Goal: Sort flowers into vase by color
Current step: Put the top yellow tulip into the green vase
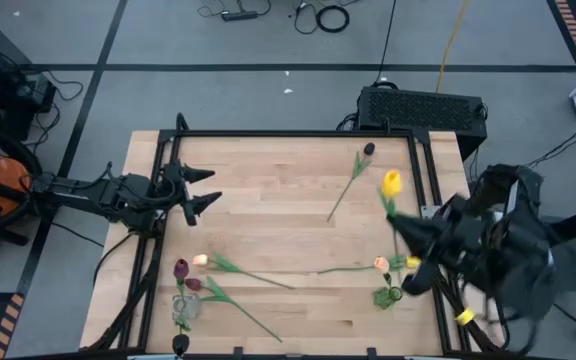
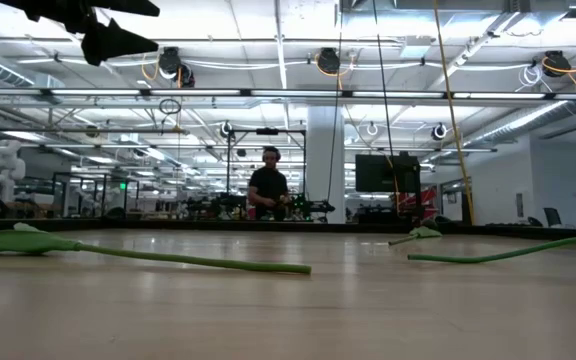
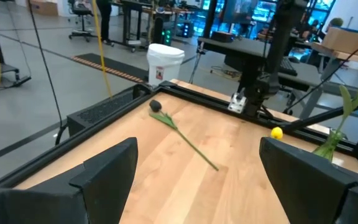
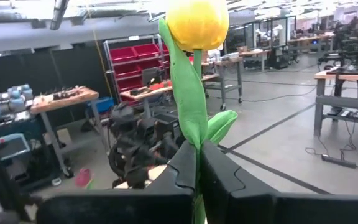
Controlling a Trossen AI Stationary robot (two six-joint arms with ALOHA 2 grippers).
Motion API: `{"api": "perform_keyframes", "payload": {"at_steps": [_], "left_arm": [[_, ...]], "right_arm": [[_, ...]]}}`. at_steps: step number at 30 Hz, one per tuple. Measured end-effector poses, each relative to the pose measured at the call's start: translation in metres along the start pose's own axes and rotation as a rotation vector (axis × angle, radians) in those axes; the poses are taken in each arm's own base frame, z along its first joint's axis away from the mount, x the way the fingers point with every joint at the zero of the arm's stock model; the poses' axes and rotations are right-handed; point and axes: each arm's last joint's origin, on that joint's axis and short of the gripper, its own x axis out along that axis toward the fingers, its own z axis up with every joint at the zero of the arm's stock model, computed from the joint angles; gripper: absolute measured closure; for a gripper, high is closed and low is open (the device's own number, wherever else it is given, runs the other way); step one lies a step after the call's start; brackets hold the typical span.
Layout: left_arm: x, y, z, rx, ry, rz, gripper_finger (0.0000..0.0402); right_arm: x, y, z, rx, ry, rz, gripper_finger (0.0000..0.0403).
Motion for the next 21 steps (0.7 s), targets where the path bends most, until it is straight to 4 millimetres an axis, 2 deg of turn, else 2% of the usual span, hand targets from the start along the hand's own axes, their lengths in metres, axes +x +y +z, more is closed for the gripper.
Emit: {"api": "perform_keyframes", "payload": {"at_steps": [5, 10, 16, 21], "left_arm": [[0.000, 0.001, 0.000, -0.001, -0.008, 0.030, 0.0061], [0.000, 0.001, 0.000, 0.001, -0.010, 0.036, 0.0061], [0.000, 0.001, 0.000, -0.001, -0.010, 0.037, 0.0061], [0.000, 0.001, 0.000, 0.027, -0.009, 0.036, 0.0061]], "right_arm": [[-0.012, 0.020, -0.026, 0.036, 0.011, 0.041, 0.0402], [-0.028, 0.027, -0.033, 0.087, 0.024, 0.090, 0.0402], [-0.038, 0.037, -0.048, 0.041, 0.028, 0.117, 0.0402], [-0.047, 0.046, -0.076, 0.022, 0.035, 0.142, 0.0402]]}}
